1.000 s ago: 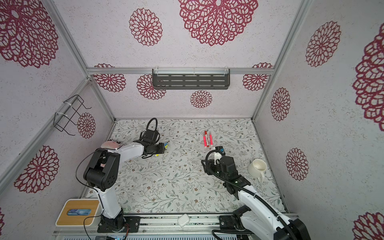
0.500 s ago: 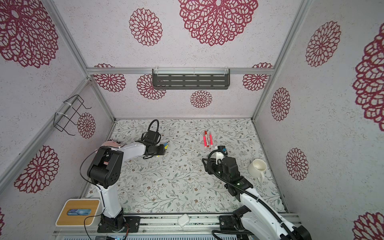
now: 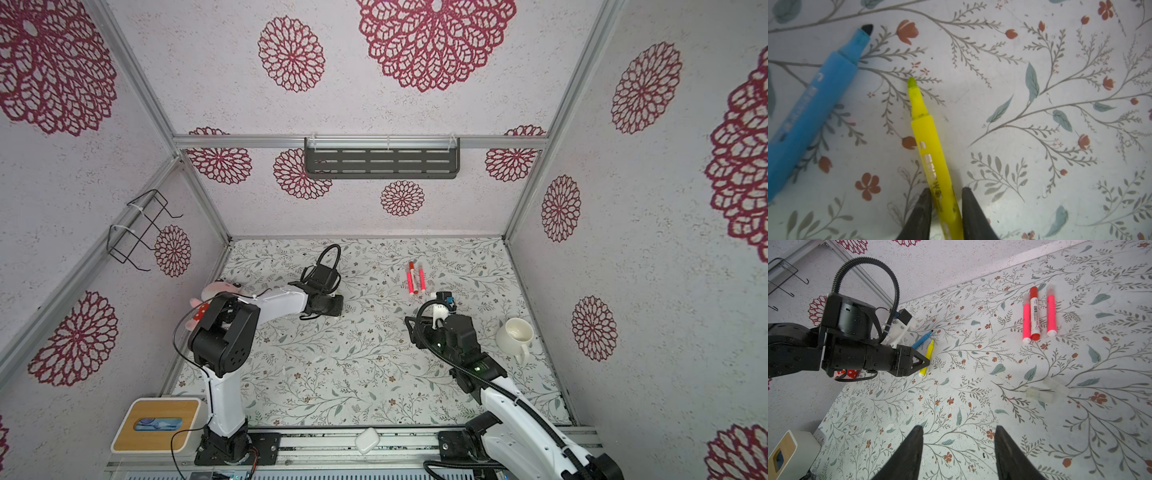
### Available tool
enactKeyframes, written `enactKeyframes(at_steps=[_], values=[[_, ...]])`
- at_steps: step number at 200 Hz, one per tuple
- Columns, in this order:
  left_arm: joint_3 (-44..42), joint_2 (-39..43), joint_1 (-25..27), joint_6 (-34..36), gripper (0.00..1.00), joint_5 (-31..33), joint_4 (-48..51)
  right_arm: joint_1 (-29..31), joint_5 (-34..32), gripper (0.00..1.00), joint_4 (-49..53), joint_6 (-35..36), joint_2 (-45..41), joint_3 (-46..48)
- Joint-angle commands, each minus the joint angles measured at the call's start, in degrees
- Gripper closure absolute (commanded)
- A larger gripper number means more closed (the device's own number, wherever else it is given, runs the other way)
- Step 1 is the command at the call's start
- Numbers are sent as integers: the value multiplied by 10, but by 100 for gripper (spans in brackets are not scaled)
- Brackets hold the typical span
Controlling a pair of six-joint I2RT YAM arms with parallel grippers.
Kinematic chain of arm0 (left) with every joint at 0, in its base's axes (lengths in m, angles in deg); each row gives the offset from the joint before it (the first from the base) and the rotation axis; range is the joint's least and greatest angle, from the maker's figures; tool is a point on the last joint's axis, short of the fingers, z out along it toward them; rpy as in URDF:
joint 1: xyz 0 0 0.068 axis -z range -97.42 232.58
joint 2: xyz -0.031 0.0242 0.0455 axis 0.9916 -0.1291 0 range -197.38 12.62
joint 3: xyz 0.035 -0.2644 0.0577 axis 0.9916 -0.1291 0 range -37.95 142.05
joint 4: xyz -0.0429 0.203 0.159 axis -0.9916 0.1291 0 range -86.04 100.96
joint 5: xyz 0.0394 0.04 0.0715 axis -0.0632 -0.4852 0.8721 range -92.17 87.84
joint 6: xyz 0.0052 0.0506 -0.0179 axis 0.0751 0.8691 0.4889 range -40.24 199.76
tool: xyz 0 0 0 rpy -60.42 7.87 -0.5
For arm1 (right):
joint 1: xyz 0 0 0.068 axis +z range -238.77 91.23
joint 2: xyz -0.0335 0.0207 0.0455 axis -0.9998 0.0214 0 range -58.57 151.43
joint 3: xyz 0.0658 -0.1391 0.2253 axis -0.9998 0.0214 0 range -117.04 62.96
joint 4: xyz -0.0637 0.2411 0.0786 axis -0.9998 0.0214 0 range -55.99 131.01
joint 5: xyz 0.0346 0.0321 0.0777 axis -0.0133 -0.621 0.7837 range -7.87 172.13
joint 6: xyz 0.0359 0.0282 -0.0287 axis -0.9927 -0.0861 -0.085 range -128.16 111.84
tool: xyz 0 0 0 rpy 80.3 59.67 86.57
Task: Insert the pens into the pen caps
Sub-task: 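Lower the left gripper onto the yellow highlighter and close on it, then lift the yellow highlighter upright with the left gripper while the right gripper approaches it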
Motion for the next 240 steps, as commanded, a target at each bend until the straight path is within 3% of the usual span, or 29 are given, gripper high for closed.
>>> enactKeyframes(at_steps=[1, 49, 85, 133, 167, 199, 240], values=[[-4, -19, 11, 21, 82, 22, 43, 3, -17, 43, -3, -6, -7, -7], [0, -18, 11, 31, 96, 11, 53, 3, -21, 43, -3, -8, -5, -7], [-25, 12, 11, 32, 100, -1, 31, 3, -21, 43, 1, -10, -8, -3], [-135, 139, 24, 43, 100, -119, -115, 3, -20, 42, -7, -21, -15, 7], [-223, 210, 47, -5, 100, -154, -230, 1, 55, 29, -80, -56, 13, 25], [-283, 256, 89, -44, 99, -145, -307, 1, 134, 28, -101, -56, 110, -2], [-314, 284, 135, -74, 98, -132, -349, 2, 214, 31, -277, -129, 200, 7]])
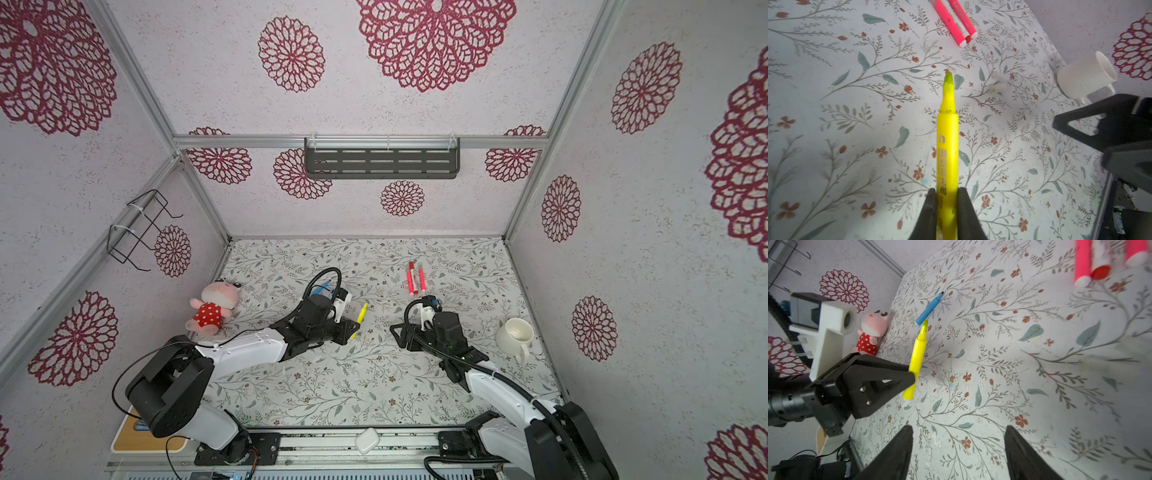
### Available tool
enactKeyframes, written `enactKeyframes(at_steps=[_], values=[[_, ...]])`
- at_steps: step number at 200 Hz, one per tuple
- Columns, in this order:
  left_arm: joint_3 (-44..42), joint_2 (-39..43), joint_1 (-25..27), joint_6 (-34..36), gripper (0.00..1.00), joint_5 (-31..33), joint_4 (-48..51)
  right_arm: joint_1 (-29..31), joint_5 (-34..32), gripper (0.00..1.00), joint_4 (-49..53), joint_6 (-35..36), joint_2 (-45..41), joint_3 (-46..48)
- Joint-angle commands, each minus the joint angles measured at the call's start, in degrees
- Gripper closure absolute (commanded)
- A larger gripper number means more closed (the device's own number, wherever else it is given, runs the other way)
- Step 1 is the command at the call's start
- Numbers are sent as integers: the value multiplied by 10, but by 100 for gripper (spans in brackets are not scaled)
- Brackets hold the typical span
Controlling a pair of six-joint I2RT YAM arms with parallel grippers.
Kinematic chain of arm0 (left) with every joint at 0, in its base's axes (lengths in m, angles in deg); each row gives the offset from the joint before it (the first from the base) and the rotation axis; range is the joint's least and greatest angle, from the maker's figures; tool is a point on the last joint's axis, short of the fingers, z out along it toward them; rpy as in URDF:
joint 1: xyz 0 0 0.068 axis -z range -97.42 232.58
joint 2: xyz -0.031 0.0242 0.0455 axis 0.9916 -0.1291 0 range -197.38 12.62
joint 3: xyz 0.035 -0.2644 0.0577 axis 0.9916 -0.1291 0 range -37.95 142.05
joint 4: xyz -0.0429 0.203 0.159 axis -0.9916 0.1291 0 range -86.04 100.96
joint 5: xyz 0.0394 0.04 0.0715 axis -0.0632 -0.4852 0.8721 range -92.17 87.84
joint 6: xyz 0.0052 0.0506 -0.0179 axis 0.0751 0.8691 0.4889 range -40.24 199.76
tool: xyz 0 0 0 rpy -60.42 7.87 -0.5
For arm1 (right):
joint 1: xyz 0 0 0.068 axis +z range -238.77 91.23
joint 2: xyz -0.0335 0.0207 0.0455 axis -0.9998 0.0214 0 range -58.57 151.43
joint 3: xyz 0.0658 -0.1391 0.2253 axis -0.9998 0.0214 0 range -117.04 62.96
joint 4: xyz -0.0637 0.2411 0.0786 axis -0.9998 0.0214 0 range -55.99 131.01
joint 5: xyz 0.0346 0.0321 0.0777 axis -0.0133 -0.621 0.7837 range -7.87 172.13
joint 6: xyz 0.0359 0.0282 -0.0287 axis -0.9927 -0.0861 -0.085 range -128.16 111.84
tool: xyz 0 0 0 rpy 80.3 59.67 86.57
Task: Insert the pens into the pen caps
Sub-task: 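Lift the yellow highlighter upright with the left gripper while the right gripper approaches it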
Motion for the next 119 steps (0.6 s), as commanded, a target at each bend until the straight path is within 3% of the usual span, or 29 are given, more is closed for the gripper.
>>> enactKeyframes(at_steps=[1, 61, 119], values=[[-10, 22, 21, -26, 98, 5, -62, 2, 71, 31, -142, -53, 31, -11], [-1, 26, 56, -29, 98, 25, -58, 6, 118, 42, -331, -154, 156, -30], [6, 27, 71, -24, 99, 31, -51, 22, 134, 54, -450, -217, 251, -45]])
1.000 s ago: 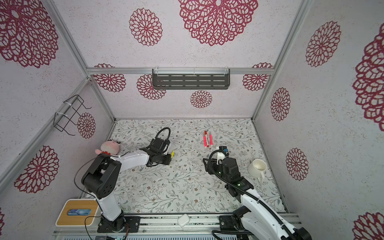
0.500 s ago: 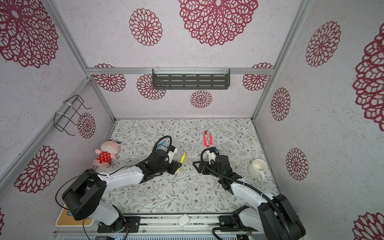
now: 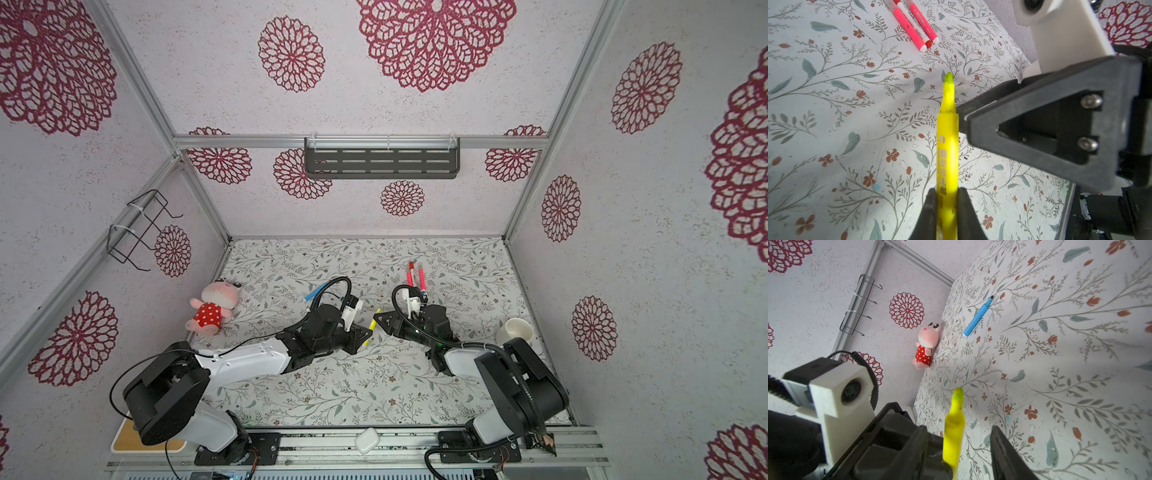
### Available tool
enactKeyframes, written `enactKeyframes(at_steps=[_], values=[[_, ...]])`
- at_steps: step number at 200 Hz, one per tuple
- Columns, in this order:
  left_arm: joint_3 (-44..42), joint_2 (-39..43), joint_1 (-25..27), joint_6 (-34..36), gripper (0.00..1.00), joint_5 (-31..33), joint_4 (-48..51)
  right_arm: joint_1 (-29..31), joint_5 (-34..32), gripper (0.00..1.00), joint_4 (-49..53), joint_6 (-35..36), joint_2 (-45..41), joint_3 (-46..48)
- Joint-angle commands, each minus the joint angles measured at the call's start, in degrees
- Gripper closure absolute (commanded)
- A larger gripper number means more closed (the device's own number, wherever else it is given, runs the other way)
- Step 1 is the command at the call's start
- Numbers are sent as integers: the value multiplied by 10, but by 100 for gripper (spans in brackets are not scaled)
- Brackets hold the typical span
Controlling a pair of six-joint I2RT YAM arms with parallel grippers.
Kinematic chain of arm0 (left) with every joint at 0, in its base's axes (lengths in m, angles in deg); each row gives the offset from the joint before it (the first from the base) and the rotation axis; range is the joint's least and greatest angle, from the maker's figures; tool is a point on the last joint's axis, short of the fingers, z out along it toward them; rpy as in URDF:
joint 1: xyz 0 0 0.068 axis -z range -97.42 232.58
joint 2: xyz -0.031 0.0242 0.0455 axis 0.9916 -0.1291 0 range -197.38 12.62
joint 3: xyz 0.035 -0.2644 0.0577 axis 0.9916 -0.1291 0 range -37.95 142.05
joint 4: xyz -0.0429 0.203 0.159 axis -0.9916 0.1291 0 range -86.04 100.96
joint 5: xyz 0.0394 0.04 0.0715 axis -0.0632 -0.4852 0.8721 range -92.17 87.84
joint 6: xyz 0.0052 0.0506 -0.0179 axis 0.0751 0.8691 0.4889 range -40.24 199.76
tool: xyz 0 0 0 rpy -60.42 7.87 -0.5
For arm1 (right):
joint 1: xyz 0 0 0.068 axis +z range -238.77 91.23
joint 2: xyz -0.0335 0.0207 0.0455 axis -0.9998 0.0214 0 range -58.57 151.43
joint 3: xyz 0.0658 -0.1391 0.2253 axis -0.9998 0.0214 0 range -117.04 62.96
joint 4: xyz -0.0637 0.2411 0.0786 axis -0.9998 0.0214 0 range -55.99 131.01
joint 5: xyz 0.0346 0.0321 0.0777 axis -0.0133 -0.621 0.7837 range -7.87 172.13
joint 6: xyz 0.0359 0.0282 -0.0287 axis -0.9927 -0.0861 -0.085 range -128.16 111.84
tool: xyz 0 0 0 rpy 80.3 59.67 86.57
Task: Insert the pens into the pen caps
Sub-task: 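Lift the yellow highlighter upright with the left gripper while the right gripper approaches it, then lower the right gripper onto the clear cap lying on the table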
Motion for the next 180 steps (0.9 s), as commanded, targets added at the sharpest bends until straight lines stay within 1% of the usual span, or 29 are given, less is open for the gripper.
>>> enactKeyframes(at_steps=[1, 9, 13, 16, 18, 21, 25, 29, 32, 50, 61, 69, 82, 86, 90, 100, 127, 156, 171, 180], values=[[15, 13, 4, 3, 99, 7, -11, 10, 23, 55, -103, -42, 23, -25], [15, 13, 4, 2, 99, 5, -11, 13, 23, 59, -117, -49, 32, -24], [15, 13, 4, 3, 99, 5, -10, 14, 24, 63, -122, -52, 34, -24], [14, 12, 4, 2, 99, 4, -10, 14, 24, 67, -127, -54, 36, -24], [15, 12, 4, 2, 99, 4, -10, 14, 23, 72, -130, -56, 36, -23], [15, 11, 5, 3, 99, 4, -9, 15, 23, 82, -133, -58, 38, -22], [16, 12, 4, 3, 99, 2, -9, 15, 23, 91, -136, -59, 38, -22], [16, 12, 5, 3, 99, 2, -8, 15, 21, 97, -136, -61, 37, -21], [16, 12, 4, 3, 99, 2, -8, 15, 20, 100, -135, -61, 37, -20], [18, 11, 4, 1, 96, 7, -4, 16, 12, 100, -121, -55, 27, -15], [21, 8, 4, 1, 92, 10, 1, 15, 6, 100, -107, -48, 17, -12], [25, 7, 5, 1, 85, 8, 5, 15, 0, 100, -98, -43, 8, -9], [31, 4, 4, 4, 65, 9, 17, 16, -7, 100, -76, -32, -11, -7], [35, 3, 4, 5, 60, 11, 22, 15, -9, 100, -67, -27, -17, -8], [37, 3, 4, 5, 57, 18, 30, 15, -12, 100, -56, -22, -24, -9], [44, 3, 5, 7, 54, 30, 48, 16, -19, 100, -26, -4, -40, -11], [48, 5, 3, 17, 52, 38, 61, 18, -40, 100, 49, 38, -80, -23], [56, 3, 3, 15, 55, 31, 64, 28, -44, 100, 79, 58, -90, -32], [60, 2, 3, 14, 60, 26, 64, 36, -49, 100, 86, 64, -90, -34], [62, 1, 3, 15, 69, 25, 64, 41, -52, 100, 85, 63, -88, -34]])
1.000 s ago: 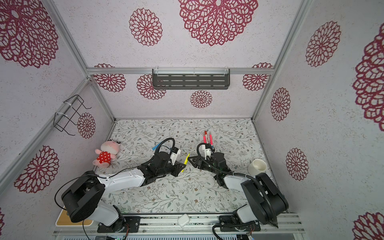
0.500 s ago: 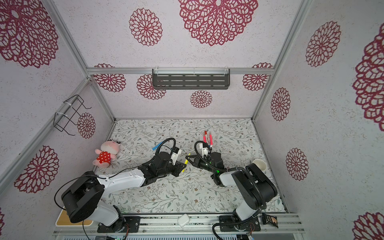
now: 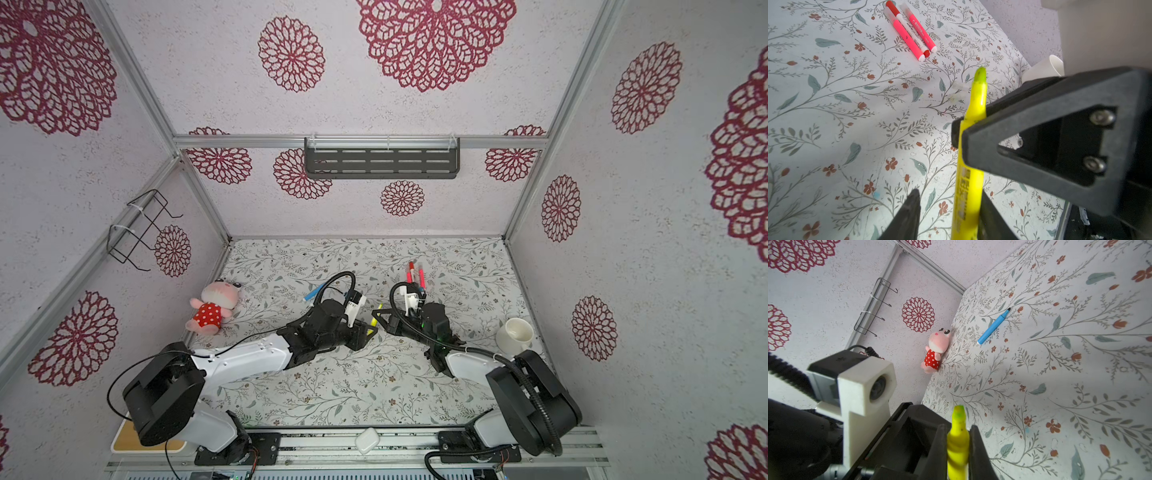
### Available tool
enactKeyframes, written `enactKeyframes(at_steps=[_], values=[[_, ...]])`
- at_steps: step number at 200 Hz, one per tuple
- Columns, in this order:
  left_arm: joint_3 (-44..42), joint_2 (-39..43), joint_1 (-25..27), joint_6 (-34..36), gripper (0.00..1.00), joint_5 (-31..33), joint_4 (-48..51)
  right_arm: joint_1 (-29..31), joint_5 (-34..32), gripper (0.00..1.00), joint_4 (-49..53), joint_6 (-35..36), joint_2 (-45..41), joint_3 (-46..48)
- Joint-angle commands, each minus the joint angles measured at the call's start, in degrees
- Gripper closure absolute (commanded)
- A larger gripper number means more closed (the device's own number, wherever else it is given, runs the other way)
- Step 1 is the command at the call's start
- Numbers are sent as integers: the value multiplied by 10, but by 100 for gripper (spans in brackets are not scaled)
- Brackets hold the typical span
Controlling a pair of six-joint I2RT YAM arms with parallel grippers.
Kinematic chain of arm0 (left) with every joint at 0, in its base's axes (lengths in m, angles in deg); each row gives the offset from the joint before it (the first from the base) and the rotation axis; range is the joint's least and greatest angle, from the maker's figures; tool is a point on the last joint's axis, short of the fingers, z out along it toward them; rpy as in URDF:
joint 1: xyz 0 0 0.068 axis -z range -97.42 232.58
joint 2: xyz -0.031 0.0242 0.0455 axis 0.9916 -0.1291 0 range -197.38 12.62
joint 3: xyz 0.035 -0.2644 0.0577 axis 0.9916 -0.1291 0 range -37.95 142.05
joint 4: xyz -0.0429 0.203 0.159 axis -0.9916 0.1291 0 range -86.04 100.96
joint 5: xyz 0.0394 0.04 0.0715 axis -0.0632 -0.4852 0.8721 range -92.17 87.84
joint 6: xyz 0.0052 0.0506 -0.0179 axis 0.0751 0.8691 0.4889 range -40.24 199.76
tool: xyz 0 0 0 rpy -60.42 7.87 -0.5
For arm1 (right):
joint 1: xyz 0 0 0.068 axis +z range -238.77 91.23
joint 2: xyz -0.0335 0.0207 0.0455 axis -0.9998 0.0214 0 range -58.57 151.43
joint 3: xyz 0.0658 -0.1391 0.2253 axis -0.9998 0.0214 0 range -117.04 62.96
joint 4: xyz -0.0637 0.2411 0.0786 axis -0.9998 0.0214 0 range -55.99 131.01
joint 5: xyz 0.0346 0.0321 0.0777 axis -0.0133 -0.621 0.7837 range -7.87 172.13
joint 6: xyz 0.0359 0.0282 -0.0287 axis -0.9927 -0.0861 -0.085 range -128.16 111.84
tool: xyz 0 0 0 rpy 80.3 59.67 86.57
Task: Insert the pens into the pen caps
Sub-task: 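Lower the right gripper onto the clear cap lying on the table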
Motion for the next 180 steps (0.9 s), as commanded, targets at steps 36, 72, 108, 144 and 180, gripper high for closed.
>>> enactKeyframes(at_steps=[36, 72, 108, 144, 180], values=[[23, -5, -1, 14, 100, 4, 18, 19, -26, 100, 3, 29, -21, -12], [11, 7, -4, 14, 100, 23, 17, 18, -51, 83, 38, 47, -51, -7], [-16, 29, -17, 8, 100, 39, 11, 16, -164, 49, 227, 101, -109, -34], [-39, 58, -30, 4, 100, 45, 11, -3, -294, 40, 453, 177, -127, -94], [-51, 73, -33, -2, 100, 52, 12, -69, -317, 34, 563, 201, -86, -134]])
